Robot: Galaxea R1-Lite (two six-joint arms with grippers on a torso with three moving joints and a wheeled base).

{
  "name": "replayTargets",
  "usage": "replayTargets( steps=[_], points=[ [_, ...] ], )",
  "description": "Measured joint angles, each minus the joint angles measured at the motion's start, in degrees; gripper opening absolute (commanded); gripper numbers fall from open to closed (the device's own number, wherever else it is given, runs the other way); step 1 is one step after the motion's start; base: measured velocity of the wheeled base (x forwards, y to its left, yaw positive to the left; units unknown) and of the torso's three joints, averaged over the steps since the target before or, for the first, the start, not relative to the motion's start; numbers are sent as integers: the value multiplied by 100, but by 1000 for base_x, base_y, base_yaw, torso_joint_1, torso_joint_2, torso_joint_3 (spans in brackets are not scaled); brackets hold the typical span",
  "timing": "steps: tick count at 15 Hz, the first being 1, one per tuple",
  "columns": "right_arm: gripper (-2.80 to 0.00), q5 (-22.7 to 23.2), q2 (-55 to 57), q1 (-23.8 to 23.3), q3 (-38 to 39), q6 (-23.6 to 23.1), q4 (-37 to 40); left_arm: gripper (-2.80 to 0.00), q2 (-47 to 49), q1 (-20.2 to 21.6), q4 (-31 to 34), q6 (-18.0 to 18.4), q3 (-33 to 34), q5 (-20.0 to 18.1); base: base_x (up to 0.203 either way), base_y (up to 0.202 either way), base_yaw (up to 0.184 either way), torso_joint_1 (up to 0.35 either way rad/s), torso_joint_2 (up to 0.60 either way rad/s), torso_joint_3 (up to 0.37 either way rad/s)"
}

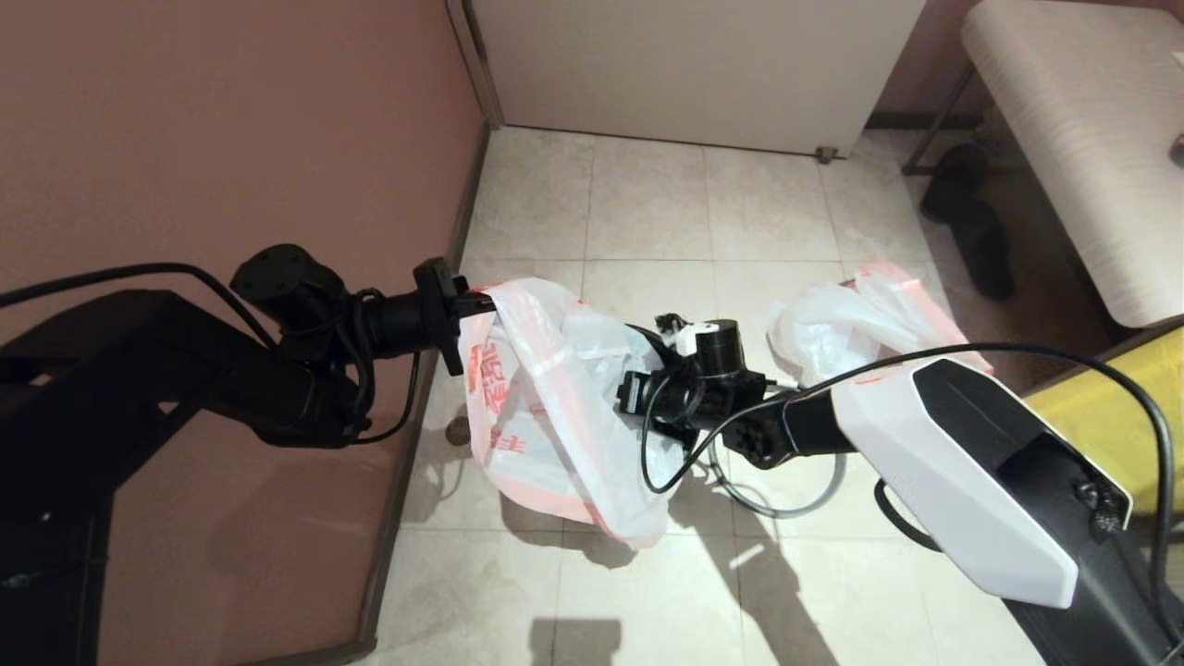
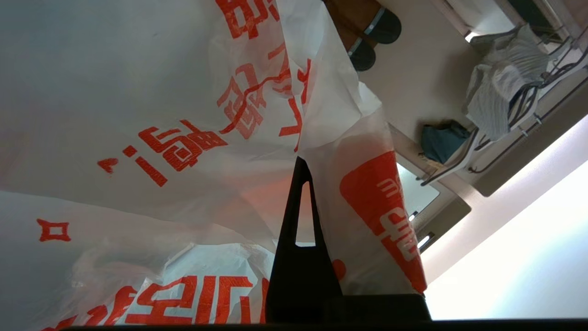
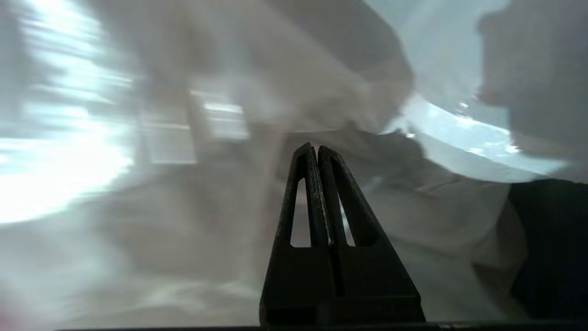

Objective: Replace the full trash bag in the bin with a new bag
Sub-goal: Put the new garbage bag on the trash can

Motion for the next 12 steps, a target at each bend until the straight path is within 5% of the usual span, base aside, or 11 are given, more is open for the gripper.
replayTargets(
  steps=[6,12],
  points=[
    [-280,-397,-1437,214,766,52,1934,-280,0,12,0,15,48,94,0,0,0,0,0,0],
    [-280,-1336,-2687,139,1932,-206,2573,-280,92,-22,-5,218,-37,103,0,0,0,0,0,0]
  ],
)
